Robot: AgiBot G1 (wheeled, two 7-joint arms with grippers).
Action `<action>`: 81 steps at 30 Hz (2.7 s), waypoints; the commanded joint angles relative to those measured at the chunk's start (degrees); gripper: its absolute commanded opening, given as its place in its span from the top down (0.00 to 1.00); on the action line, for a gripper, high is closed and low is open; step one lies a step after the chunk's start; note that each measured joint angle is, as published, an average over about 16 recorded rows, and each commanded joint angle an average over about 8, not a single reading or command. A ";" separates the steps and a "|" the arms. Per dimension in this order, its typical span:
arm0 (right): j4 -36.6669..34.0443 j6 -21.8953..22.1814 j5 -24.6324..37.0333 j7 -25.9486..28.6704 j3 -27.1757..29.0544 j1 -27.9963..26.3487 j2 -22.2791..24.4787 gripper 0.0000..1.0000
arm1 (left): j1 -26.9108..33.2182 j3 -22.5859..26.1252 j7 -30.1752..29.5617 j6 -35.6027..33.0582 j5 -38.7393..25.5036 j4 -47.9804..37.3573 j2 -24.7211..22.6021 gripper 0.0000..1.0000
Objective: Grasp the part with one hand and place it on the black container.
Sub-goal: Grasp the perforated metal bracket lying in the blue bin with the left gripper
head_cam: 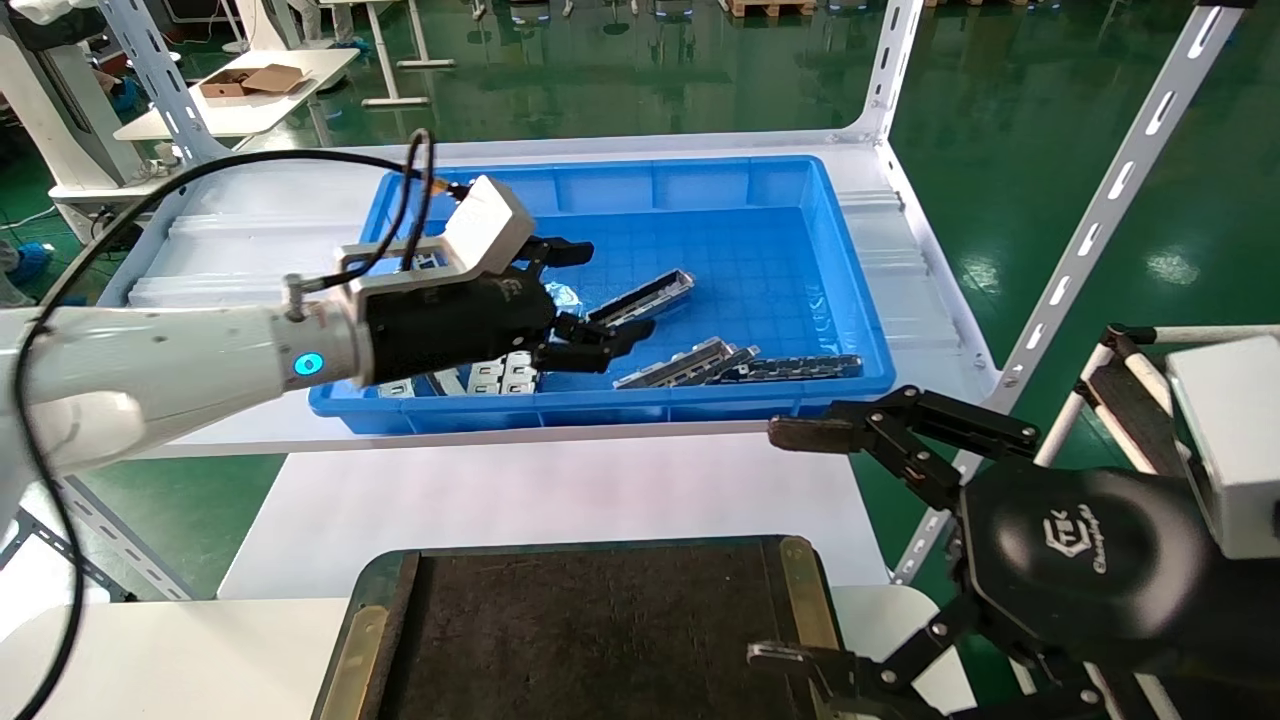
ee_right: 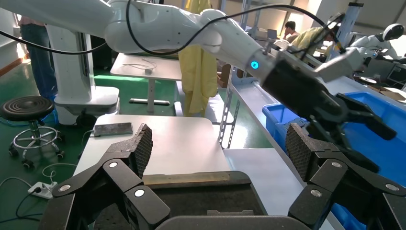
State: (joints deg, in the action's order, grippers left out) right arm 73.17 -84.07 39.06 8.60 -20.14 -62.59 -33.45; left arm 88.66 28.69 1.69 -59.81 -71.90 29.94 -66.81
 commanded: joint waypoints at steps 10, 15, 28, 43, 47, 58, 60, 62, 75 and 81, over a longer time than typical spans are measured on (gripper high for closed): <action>0.00 0.00 -0.01 -0.01 -0.01 0.00 0.00 0.00 | 4.58 0.33 8.56 9.53 -1.84 -17.80 -9.35 0.00; 0.00 0.01 -0.01 -0.01 -0.02 0.00 0.01 0.04 | 4.76 0.71 10.56 12.42 -1.71 -20.95 -10.78 0.00; 0.00 0.01 -0.02 -0.01 -0.03 -0.01 0.01 1.00 | 3.44 2.68 10.26 16.09 0.46 -20.73 -11.26 1.00; 0.00 0.02 -0.03 -0.02 -0.04 -0.01 0.02 1.00 | 2.13 5.73 9.45 17.75 3.17 -20.05 -11.20 1.00; 0.00 0.02 -0.03 -0.02 -0.05 -0.01 0.02 1.00 | 1.86 6.50 9.28 17.93 3.88 -19.97 -11.19 1.00; 0.00 0.02 -0.04 -0.03 -0.06 -0.02 0.02 1.00 | 1.68 8.33 8.94 18.41 5.94 -19.88 -11.11 1.00; 0.00 0.02 -0.04 -0.03 -0.06 -0.02 0.02 1.00 | 1.73 8.58 8.98 18.46 6.36 -19.89 -11.07 1.00; 0.00 0.03 -0.04 -0.03 -0.06 -0.02 0.02 1.00 | 1.86 8.74 9.07 18.43 6.87 -19.89 -11.03 1.00; 0.00 0.03 -0.05 -0.04 -0.08 -0.02 0.03 1.00 | 4.48 7.65 11.57 10.67 11.56 -20.07 -9.05 1.00; 0.00 0.03 -0.05 -0.04 -0.08 -0.02 0.03 1.00 | 5.14 7.00 13.62 -1.50 13.23 -19.52 -5.67 1.00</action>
State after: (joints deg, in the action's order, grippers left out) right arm 73.17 -84.04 39.01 8.56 -20.22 -62.61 -33.42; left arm 93.45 35.86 15.21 -60.48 -58.95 10.46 -72.61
